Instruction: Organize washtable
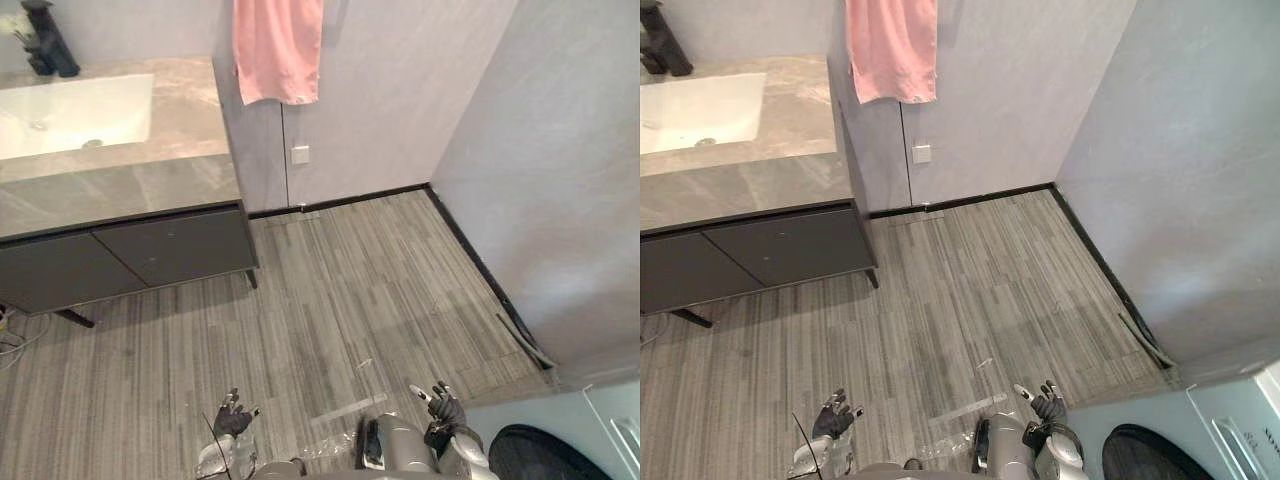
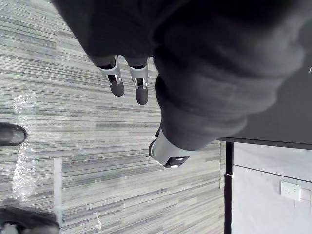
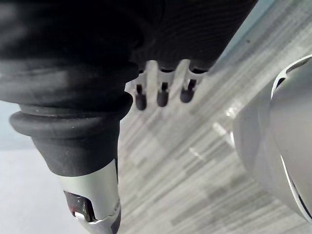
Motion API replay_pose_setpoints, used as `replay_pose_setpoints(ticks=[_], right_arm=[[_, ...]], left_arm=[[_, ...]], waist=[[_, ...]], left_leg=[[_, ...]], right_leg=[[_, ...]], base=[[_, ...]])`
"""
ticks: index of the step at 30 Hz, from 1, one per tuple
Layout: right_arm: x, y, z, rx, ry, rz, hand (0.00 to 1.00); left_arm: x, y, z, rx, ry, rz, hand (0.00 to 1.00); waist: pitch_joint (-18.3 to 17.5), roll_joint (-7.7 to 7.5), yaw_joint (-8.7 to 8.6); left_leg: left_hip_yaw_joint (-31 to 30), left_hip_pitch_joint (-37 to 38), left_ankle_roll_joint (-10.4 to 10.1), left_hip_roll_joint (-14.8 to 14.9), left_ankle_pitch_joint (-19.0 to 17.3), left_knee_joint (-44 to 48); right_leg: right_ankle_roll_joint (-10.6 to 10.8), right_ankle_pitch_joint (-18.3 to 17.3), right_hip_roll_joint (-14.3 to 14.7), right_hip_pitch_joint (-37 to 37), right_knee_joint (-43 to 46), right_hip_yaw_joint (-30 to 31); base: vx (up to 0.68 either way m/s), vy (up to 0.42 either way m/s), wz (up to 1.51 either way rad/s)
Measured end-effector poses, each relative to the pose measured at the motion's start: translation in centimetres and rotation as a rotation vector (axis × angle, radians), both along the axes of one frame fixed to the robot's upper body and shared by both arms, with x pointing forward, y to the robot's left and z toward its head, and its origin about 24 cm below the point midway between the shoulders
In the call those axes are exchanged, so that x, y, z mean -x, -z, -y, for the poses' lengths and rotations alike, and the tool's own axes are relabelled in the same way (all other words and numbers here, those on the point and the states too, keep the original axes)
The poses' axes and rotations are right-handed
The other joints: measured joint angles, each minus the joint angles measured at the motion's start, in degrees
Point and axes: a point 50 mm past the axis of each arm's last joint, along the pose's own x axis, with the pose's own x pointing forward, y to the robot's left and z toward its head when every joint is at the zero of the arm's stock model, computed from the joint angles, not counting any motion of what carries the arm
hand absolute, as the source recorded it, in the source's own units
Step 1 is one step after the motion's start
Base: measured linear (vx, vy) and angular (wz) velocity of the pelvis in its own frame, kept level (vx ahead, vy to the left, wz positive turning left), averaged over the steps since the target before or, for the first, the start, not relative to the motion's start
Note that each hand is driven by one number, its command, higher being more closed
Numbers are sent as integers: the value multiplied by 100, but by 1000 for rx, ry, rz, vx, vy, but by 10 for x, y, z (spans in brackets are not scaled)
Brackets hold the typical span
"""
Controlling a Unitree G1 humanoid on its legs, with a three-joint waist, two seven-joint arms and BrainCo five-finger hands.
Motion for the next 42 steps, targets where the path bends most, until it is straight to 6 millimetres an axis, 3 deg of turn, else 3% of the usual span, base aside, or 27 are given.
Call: replay_pose_setpoints(ticks=[1, 2, 3, 4, 6, 7, 9, 11, 14, 18, 19, 20, 22, 23, 24, 25, 26, 28, 30, 31, 32, 33, 34, 35, 36, 39, 42], right_arm=[[3, 2, 0, -3, -1, -15, 0], [3, 1, 1, -1, -2, -12, 0], [2, 1, 1, -2, -4, -10, 0], [-6, -3, 5, 9, -12, 14, 0], [-15, -7, 4, 18, -40, 34, 0], [-18, -8, 1, 22, -73, 40, 0], [-27, -11, -6, 33, -135, 62, 0], [-32, -13, -8, 31, -142, 73, 0], [-46, -20, -6, 44, -150, 108, 0], [-40, -18, 4, 68, -140, 92, 0], [-39, -19, 13, 89, -137, 86, 0], [-39, -19, 12, 89, -138, 89, 0], [-37, -17, 4, 61, -129, 85, 0], [-31, -14, 3, 48, -116, 73, 0], [-19, -8, 0, 22, -86, 46, 0], [-14, -5, -1, 15, -82, 34, 0], [-8, -3, -2, 4, -87, 20, 0], [-3, -2, -2, -2, -77, 18, 0], [-7, -6, 0, -4, -77, 55, 0], [-6, -6, 0, -4, -78, 58, 0], [-7, -8, 1, -3, -78, 75, 0], [-6, -8, 2, -3, -70, 73, 0], [-4, -7, 1, -6, -67, 68, 0], [2, -5, -3, -17, -64, 54, 0], [-1, -5, 1, -5, -69, 52, 0], [-14, -15, 12, 38, -75, 111, 0], [-17, -18, 14, 49, -75, 132, 0]], left_arm=[[3, 1, 0, 1, -2, -5, 0], [3, 0, -5, -9, -4, -6, 0], [4, 1, -5, -9, -11, -8, 0], [3, 1, -2, 7, -23, -6, 0], [8, 5, 1, 47, -84, -22, 0], [14, 8, 1, 67, -118, -38, 0], [21, 11, 3, 95, -157, -57, 0], [23, 12, 3, 104, -176, -58, 0], [22, 9, 1, 115, -204, -27, 0], [24, 10, 4, 122, -202, -30, 0], [26, 11, 9, 136, -204, -38, 0], [31, 12, 12, 144, -217, -46, 0], [33, 12, 3, 121, -217, -49, 0], [31, 11, 0, 109, -209, -47, 0], [30, 10, -1, 97, -189, -46, 0], [29, 10, 1, 96, -181, -47, 0], [28, 11, 2, 86, -148, -53, 0], [25, 11, 5, 85, -123, -53, 0], [7, 5, 13, 100, -106, -7, 0], [4, 4, 16, 108, -104, 5, 0], [-2, 0, 17, 103, -89, 39, 0], [-7, -3, 17, 85, -63, 61, 0], [-8, -5, 15, 69, -49, 66, 0], [-11, -8, 7, 30, -29, 79, 0], [-9, -8, 15, 43, -44, 82, 0], [-10, -15, 29, 89, -69, 137, 0], [-16, -22, 27, 88, -88, 179, 0]], waist=[[-23, 54, -61], [-64, 38, -71], [-138, 52, -62], [-123, 306, -19], [-65, 462, 103], [-63, 462, 144], [-23, 413, 369], [46, 289, 456], [70, 262, 616], [72, 238, 655], [-1, 380, 712], [-87, 387, 783], [-146, 189, 672], [-135, 101, 660], [-118, -1, 608], [-120, -56, 520], [-120, -89, 412], [-117, -5, 358], [-68, 188, 271], [-96, 223, 228], [-134, 201, 195], [-206, 42, 174], [-249, -59, 173], [-272, -375, 220], [-321, -103, 303], [-405, 242, 295], [-401, 271, 351]], left_leg=[[-8, 138, -184, 156, -112, 47], [-57, 54, -262, 343, -157, 556], [-128, -236, -294, 554, -152, 1188], [-239, -711, -400, 903, 65, 2199], [-263, -1262, 27, 1235, 1303, 3793], [-313, -1423, 68, 1374, 1875, 4506], [-165, -1977, 342, 1610, 1631, 6332], [25, -2424, 525, 1622, 1224, 6952], [69, -3436, 309, 1196, 826, 6149], [863, -3683, 56, 398, 938, 2550], [1014, -3668, 216, 223, 1393, 1511], [982, -3540, 780, 85, 1994, 1441], [1003, -3276, 1130, -195, 1975, 1355], [983, -3024, 1138, -302, 1849, 1251], [800, -2575, 1136, -509, 1588, 1171], [682, -2378, 1143, -601, 1489, 1128], [438, -1961, 1175, -738, 1366, 1031], [233, -1291, 1188, -791, 1355, 736], [-293, -771, 1114, -652, 1316, 570], [-402, -746, 1062, -611, 1289, 573], [-603, -673, 836, -578, 1172, 594], [-685, -604, 557, -605, 989, 615], [-693, -595, 461, -655, 911, 640], [-837, -502, 307, -847, 692, 759], [-912, -538, 255, -570, 559, 897], [-1195, -672, 244, -272, 561, 841], [-1418, -737, 194, -163, 593, 843]], right_leg=[[-178, 45, 36, 17, 90, -95], [-541, 738, 122, 20, 246, -142], [-766, 1038, 247, 43, 258, -212], [-997, 833, 562, 186, 226, -375], [-1153, 478, 884, 631, 249, -332], [-1242, 346, 1010, 1014, 127, -214], [-1424, 209, 1248, 2005, -213, 286], [-1455, -20, 1249, 2679, -420, 628], [-1353, -569, 1150, 3252, -492, 1039], [-1054, -1061, 853, 3897, -683, 1169], [-940, -1135, 854, 4029, -709, 1246], [-828, -1218, 749, 4098, -559, 1347], [-644, -1321, 440, 3689, 671, 1252], [-428, -1190, 333, 3289, 1812, 1249], [387, -305, 165, 2718, 3439, 1298], [558, 88, 114, 2518, 4089, 1310], [407, 18, -79, 2145, 5077, 1227], [-60, -494, -378, 1642, 5579, 924], [-51, -1121, -231, 1273, 4086, 833], [-18, -1139, -141, 1268, 3516, 936], [123, -1084, 110, 1216, 2155, 1447], [193, -655, 213, 1211, 1054, 2026], [190, -202, 193, 1209, 646, 2175], [-16, 407, 21, 1198, 583, 2062], [-96, 364, 174, 1218, 686, 1876], [-201, 294, 303, 1468, 256, 1373], [-236, 274, 346, 1629, 89, 1068]], base=[[714, -275, 44], [888, -402, 40], [749, -380, 21], [727, -412, -8], [834, -388, -33], [764, -309, -63], [680, -285, -80], [617, -202, -70], [594, -65, -69], [555, 96, -36], [625, 188, -74], [649, 206, -74], [680, 248, -14], [800, 303, 44], [657, 239, 59], [642, 196, 102], [638, 127, 102], [661, 86, 91], [621, 2, 110], [492, -91, 137], [511, -148, 132], [505, -170, 129], [498, -259, 126], [444, -280, 86], [411, -278, 75], [283, -192, 61], [185, -122, 63]])
